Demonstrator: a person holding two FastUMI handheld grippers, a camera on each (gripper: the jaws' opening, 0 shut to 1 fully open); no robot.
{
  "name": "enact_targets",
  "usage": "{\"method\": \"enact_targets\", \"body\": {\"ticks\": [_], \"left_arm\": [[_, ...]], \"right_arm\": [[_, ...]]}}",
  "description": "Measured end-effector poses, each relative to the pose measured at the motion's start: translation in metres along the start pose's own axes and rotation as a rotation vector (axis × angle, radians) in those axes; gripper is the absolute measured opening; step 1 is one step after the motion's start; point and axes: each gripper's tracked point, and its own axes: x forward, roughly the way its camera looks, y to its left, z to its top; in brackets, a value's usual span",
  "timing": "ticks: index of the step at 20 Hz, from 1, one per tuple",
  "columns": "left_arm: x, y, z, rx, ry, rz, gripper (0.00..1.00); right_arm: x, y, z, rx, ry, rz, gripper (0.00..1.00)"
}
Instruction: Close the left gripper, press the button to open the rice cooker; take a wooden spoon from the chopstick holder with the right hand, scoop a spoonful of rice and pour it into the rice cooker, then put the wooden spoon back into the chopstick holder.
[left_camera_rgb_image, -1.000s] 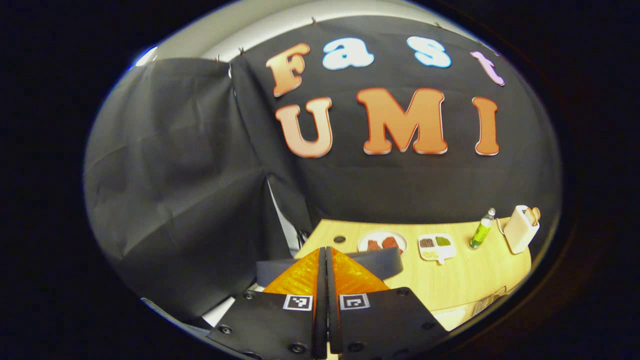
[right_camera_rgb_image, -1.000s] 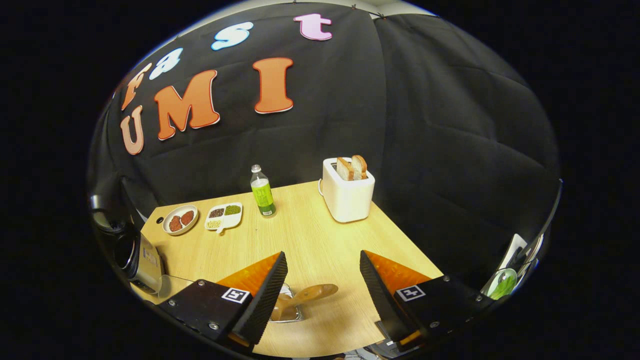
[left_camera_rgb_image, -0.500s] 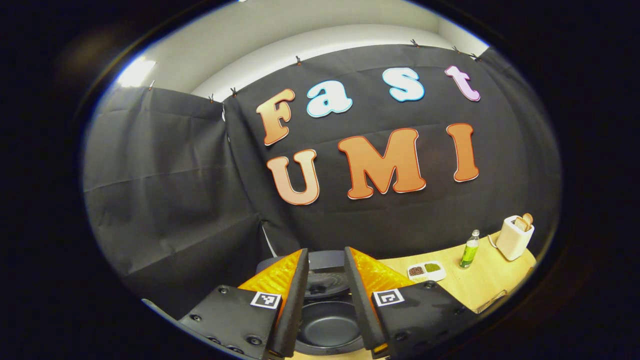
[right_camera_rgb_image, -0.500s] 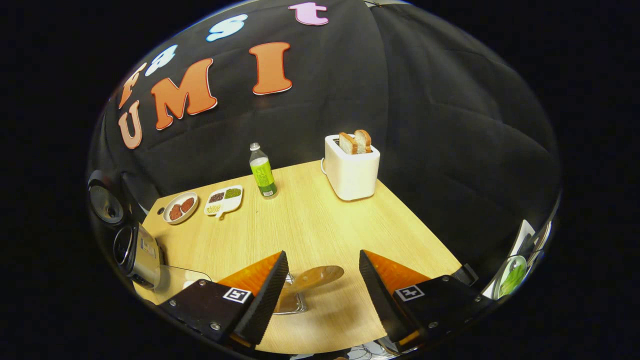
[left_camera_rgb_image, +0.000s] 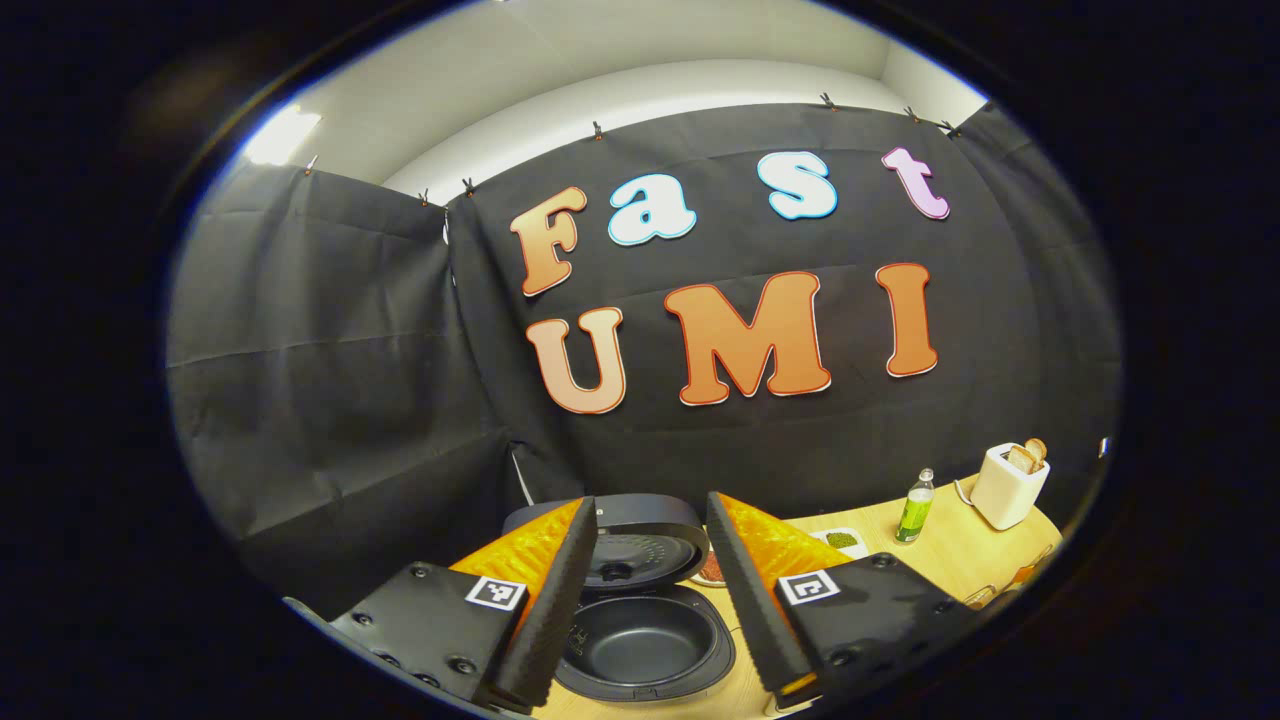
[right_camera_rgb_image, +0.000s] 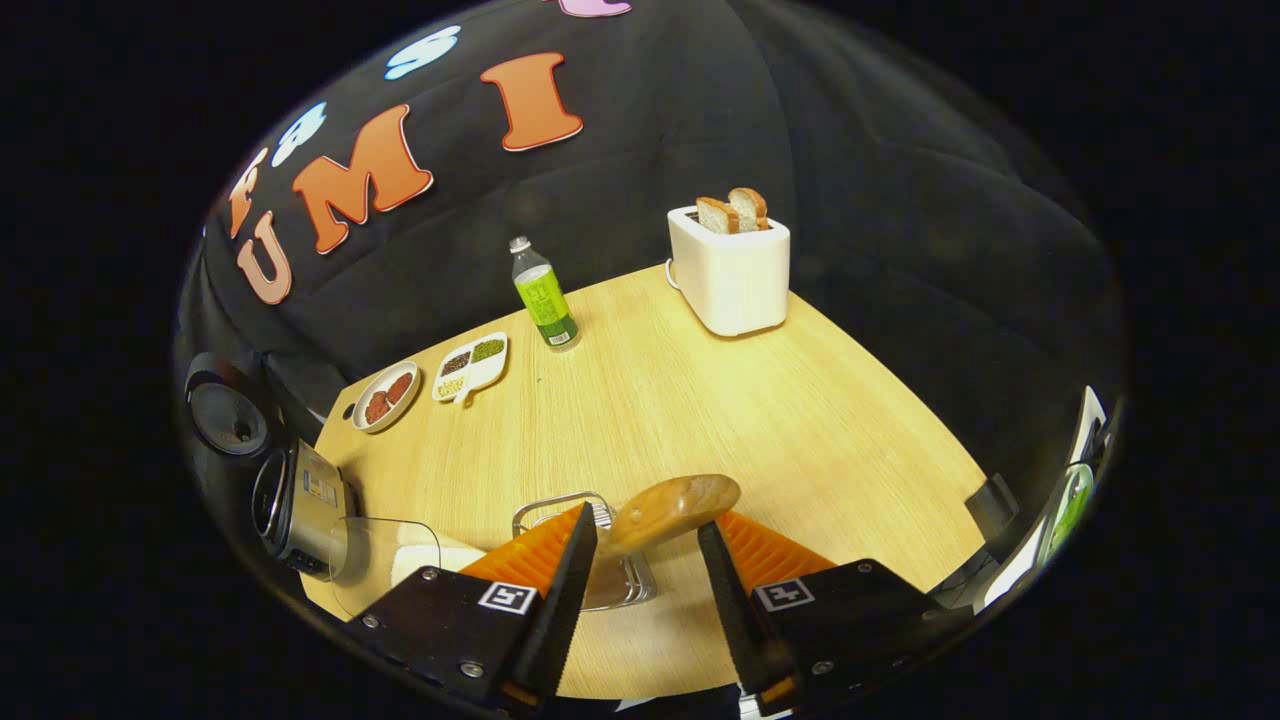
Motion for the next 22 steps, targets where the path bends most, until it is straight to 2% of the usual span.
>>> {"method": "enact_targets", "body": {"ticks": [1, 3, 4, 5, 6, 7, 8, 11, 12, 13, 14, 16, 19, 20, 22], "left_arm": [[-0.002, 0.001, -0.001, 0.006, 0.004, 0.007, 0.89], [-0.007, 0.0, -0.005, 0.015, 0.015, 0.01, 0.79], [-0.01, 0.001, -0.005, 0.018, 0.016, 0.011, 0.74], [-0.012, 0.001, -0.004, 0.019, 0.017, 0.01, 0.74], [-0.014, -0.001, -0.004, 0.016, 0.017, 0.008, 0.74], [-0.016, -0.003, -0.003, 0.013, 0.017, 0.001, 0.74], [-0.016, -0.004, -0.002, 0.014, 0.014, -0.001, 0.82], [-0.019, -0.008, -0.001, 0.027, 0.009, -0.008, 0.76], [-0.019, -0.009, -0.002, 0.029, 0.01, -0.011, 0.82], [-0.021, -0.011, -0.004, 0.03, 0.014, -0.017, 0.82], [-0.021, -0.011, -0.005, 0.029, 0.016, -0.019, 0.74], [-0.02, -0.012, -0.008, 0.022, 0.02, -0.026, 0.82], [-0.018, -0.009, -0.015, 0.005, 0.029, -0.036, 0.82], [-0.016, -0.009, -0.017, 0.001, 0.033, -0.04, 0.77], [-0.013, -0.003, -0.019, -0.005, 0.026, -0.032, 0.82]], "right_arm": [[0.005, 0.002, -0.003, 0.005, 0.005, 0.003, 0.62], [0.013, 0.004, -0.005, 0.031, 0.004, 0.001, 0.49], [0.015, 0.008, -0.003, 0.052, -0.003, 0.01, 0.35], [0.018, 0.011, -0.003, 0.074, -0.009, 0.018, 0.4], [0.022, 0.013, -0.002, 0.093, -0.013, 0.026, 0.31], [0.024, 0.014, -0.002, 0.112, -0.016, 0.032, 0.29], [0.028, 0.015, -0.003, 0.129, -0.01, 0.032, 0.26], [0.033, 0.019, -0.012, 0.169, 0.021, 0.057, 0.25], [0.034, 0.021, -0.009, 0.185, 0.014, 0.064, 0.24], [0.032, 0.024, -0.01, 0.204, 0.02, 0.075, 0.22], [0.032, 0.024, -0.01, 0.207, 0.028, 0.067, 0.16], [0.03, 0.023, -0.012, 0.204, 0.039, 0.057, 0.12], [0.018, 0.027, 0.005, 0.193, 0.003, 0.048, 0.11], [0.012, 0.029, 0.014, 0.186, -0.02, 0.048, 0.11], [-0.004, 0.034, 0.03, 0.176, -0.072, 0.048, 0.11]]}}
